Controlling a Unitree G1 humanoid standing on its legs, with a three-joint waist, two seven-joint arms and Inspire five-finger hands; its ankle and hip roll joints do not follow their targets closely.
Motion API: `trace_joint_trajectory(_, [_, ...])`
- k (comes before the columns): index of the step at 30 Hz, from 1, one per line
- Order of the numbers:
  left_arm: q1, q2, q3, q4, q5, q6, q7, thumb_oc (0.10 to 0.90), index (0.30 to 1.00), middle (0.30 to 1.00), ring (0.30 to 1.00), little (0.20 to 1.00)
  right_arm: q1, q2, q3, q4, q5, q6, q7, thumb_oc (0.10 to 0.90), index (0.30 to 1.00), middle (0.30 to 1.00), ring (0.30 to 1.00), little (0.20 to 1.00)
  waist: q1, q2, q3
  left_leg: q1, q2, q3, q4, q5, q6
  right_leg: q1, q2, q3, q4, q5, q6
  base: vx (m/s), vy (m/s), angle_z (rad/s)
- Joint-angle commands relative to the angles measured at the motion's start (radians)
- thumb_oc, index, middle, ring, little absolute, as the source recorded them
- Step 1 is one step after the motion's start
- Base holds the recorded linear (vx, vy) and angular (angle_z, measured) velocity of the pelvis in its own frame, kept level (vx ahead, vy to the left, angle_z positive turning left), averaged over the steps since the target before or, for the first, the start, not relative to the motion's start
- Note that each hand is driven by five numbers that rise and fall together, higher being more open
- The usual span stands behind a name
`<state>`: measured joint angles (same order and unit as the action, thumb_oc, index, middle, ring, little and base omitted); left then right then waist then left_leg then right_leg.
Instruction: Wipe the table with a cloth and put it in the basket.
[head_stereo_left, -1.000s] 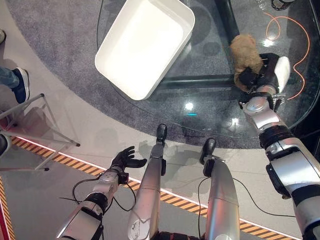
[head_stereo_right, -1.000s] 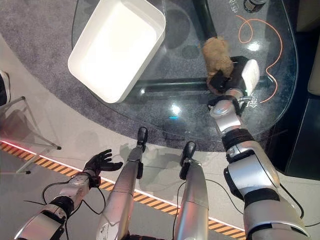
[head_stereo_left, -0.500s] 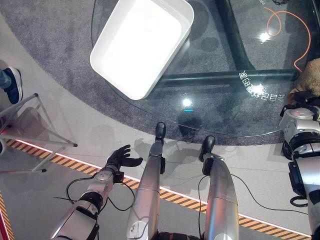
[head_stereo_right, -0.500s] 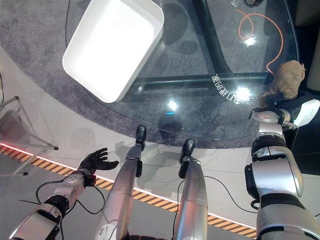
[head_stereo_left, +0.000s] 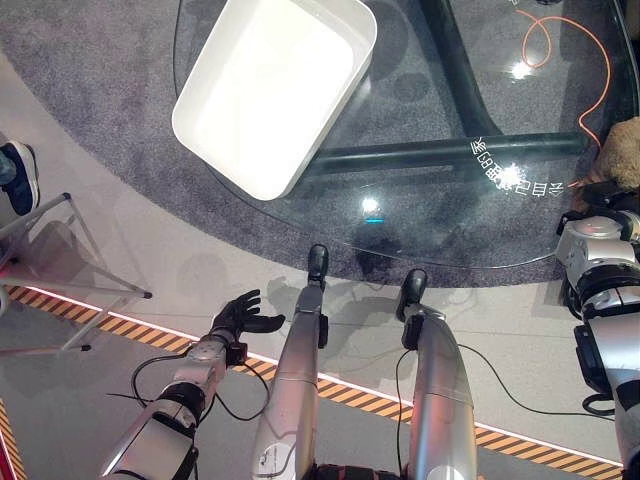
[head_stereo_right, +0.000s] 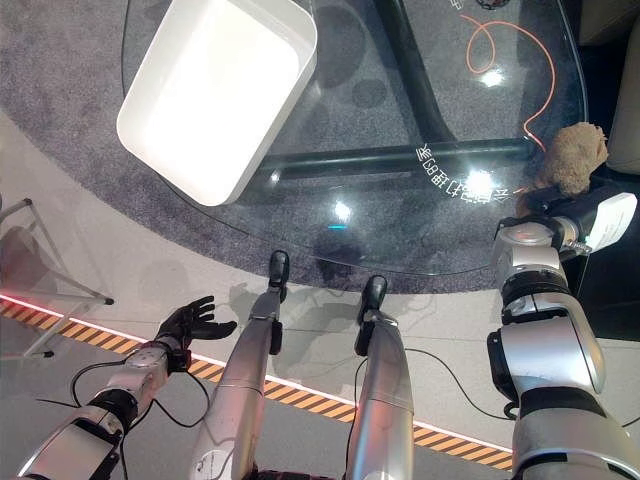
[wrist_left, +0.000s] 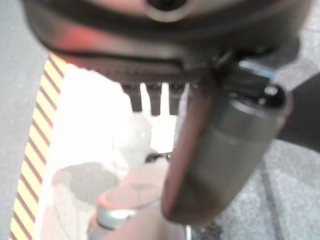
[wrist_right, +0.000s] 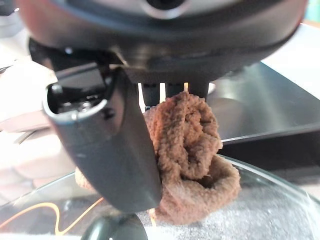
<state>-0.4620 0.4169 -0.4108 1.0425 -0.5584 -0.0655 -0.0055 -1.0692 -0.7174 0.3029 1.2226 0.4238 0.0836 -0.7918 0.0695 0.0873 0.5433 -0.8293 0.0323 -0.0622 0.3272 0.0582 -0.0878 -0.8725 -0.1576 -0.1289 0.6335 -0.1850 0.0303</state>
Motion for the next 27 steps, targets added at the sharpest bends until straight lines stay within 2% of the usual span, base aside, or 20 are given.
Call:
trace_joint_trajectory(1, [0.04,0.032,0.041,0.043,-0.021,-0.008,0.005,0.8,0.9,0.9,0.9,0.9,-0.063,-0.109,0.089,-0.129,-0.153,-0.036,-0.062,0.1,0.3,0.3,0.3,0.2,0.005,-0.001,-0.023,0.021,-0.048,0.05,0.097,-0.085,0.069,0.025,0.059,-0.034,-0.123,0.125,0.018,0.0,0.0,0.0])
trace_joint_trajectory(13, [0.055,0.017,0.048,0.019,-0.012,-0.012,0.015,0.8,0.9,0.9,0.9,0.9,-0.096,-0.076,0.227,-0.344,-0.338,0.034,0.027,0.1,0.3,0.3,0.3,0.2,0.003,0.002,-0.023,0.026,-0.052,0.059,0.092,-0.084,0.065,0.031,0.059,-0.037,-0.127,0.115,0.011,0.0,0.003,0.0])
trace_joint_trajectory(22, [0.068,0.016,0.062,0.005,0.001,-0.013,0.02,0.8,0.9,0.9,0.9,0.9,-0.084,-0.073,0.278,-0.478,-0.41,0.007,0.116,0.1,0.3,0.3,0.3,0.2,0.0,-0.002,-0.023,0.028,-0.054,0.063,0.096,-0.086,0.065,0.033,0.062,-0.04,-0.123,0.107,0.007,0.0,0.0,0.0])
trace_joint_trajectory(27, [0.07,0.012,0.073,0.003,0.013,-0.015,0.016,0.8,0.9,0.9,0.9,0.9,-0.081,-0.058,0.332,-0.617,-0.475,-0.005,0.235,0.1,0.3,0.3,0.3,0.2,-0.002,-0.006,-0.023,0.026,-0.054,0.067,0.098,-0.084,0.063,0.031,0.063,-0.041,-0.119,0.101,0.006,0.0,0.0,0.0])
